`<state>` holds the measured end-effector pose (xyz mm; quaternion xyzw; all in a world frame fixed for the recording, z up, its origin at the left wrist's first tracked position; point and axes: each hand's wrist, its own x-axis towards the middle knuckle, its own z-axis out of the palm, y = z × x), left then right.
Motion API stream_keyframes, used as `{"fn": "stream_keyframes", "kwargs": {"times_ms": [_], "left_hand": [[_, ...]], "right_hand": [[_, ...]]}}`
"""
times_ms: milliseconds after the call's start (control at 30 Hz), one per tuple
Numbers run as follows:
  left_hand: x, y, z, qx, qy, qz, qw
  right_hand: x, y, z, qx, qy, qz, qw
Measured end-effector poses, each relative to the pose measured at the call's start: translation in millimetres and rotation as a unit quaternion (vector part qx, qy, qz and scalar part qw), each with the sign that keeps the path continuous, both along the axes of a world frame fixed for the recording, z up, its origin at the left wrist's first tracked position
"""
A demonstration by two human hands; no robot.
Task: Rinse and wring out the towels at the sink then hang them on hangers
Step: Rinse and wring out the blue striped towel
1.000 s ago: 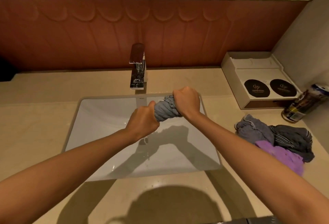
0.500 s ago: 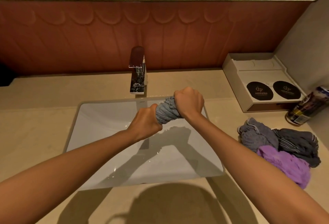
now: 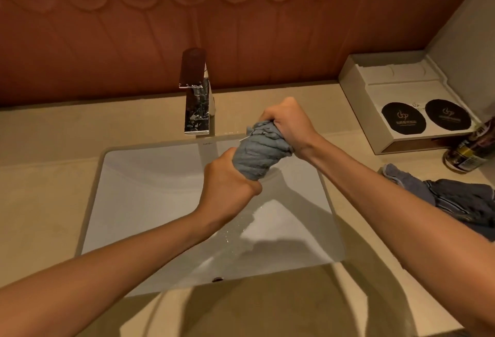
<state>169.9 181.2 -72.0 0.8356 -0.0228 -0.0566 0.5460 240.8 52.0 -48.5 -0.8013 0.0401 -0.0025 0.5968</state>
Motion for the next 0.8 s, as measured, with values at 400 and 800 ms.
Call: {"fn": "stream_keyframes", "kwargs": {"times_ms": [400,800], "left_hand": [[17.1,18.8,-13.1,0.083,-0.009,-0.048,0.995],[59.6,60.8,-14.4,0.448,-0.237,-0.286,0.813]], "right_hand": [[-8.1,18.0,-53.3,0.422,0.161,-0.107,0.886],[-38.4,2.1,-28.7,0.02,0.281,0.124,0.951]]}}
